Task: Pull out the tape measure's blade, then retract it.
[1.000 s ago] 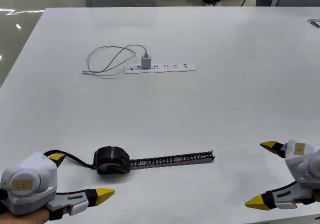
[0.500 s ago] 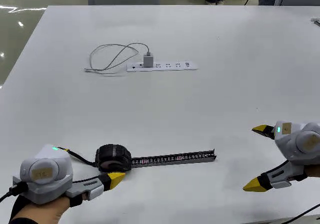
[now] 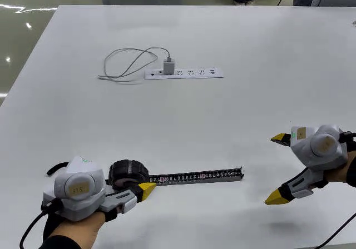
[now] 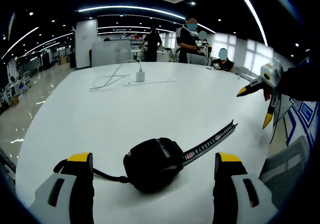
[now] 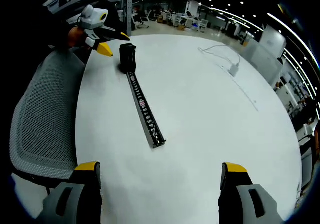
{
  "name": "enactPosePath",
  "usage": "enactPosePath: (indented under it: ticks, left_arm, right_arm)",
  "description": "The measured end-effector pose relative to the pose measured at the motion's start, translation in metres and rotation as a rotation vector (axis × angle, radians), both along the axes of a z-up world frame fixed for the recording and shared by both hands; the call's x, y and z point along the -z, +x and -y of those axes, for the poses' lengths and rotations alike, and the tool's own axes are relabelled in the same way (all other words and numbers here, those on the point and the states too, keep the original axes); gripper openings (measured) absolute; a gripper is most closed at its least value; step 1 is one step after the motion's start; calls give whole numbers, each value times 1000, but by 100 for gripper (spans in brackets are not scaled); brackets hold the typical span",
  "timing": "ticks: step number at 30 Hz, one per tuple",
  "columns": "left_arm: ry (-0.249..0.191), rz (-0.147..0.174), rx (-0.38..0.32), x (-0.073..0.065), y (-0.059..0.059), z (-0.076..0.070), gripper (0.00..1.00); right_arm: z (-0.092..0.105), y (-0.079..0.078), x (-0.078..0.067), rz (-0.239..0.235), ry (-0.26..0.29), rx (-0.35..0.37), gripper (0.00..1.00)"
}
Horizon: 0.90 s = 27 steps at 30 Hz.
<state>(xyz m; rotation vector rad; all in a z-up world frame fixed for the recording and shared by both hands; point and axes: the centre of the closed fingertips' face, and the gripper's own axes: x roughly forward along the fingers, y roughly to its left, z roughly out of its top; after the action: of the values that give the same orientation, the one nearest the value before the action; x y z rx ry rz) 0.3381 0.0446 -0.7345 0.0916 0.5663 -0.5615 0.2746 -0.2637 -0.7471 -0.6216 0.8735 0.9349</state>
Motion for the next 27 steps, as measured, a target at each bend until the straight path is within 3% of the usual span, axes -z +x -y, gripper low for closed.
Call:
enactPosePath:
  ticks: [8,18,27]
  left_arm:
    - [-24,3,-45,4,0,4,99]
    - [7,60,-53,10,3,14,99]
    - [-6,61,-75,13,6,20,99]
  right_arm:
    - [-9,7,7,-17,-16,-55,99]
    - [-18,20,23,-41,-29,-108,99]
    - [-25,27,34,-45,-50,-164,92]
